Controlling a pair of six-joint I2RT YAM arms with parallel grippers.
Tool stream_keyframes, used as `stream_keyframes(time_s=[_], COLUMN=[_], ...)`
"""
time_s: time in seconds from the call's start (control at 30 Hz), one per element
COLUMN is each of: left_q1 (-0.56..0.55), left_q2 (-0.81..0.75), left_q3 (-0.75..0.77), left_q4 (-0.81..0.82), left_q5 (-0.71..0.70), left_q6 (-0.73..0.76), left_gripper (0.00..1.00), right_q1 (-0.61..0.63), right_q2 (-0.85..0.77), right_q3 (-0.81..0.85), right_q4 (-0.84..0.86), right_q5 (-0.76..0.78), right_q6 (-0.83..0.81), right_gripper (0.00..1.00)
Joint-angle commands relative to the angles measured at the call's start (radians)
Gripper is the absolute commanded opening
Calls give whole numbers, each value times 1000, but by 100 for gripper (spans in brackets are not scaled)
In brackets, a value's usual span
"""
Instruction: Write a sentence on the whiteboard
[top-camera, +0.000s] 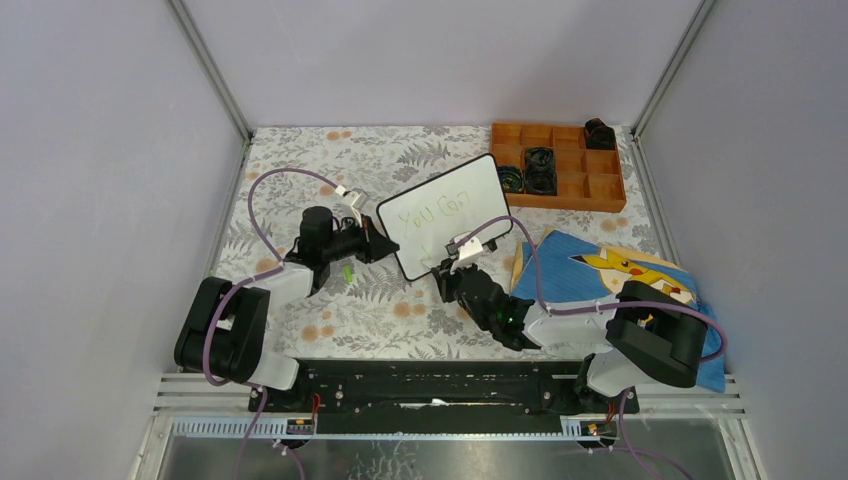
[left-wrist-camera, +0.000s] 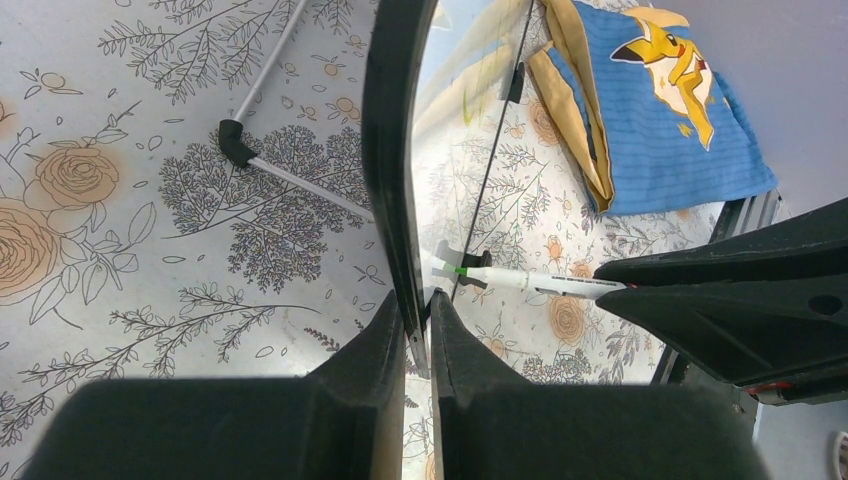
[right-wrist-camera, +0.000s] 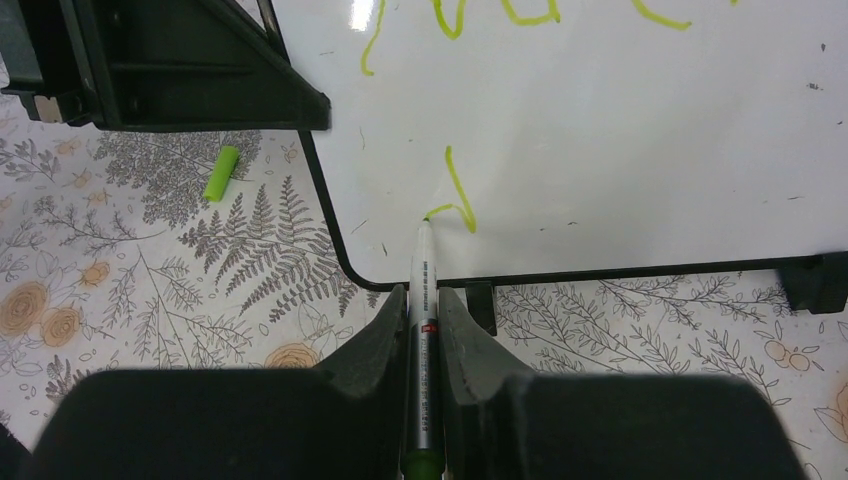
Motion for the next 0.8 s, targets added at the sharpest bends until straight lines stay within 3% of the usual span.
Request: stream_keyframes(time_s=[0.0, 0.77], left_q1=[-14, -22], left_q2=[23, 20], left_q3=[-2, 1], left_q4=[-79, -90], left_q5=[-85, -93], left_q6=[73, 81], left_gripper=[0, 0], right_q1=[-5, -6], right_q2=[-3, -23], right_q3=[21, 57], right_q4=[-35, -84], right_q5=[-4, 128], right_q6=[1, -30], right_gripper=[0, 0])
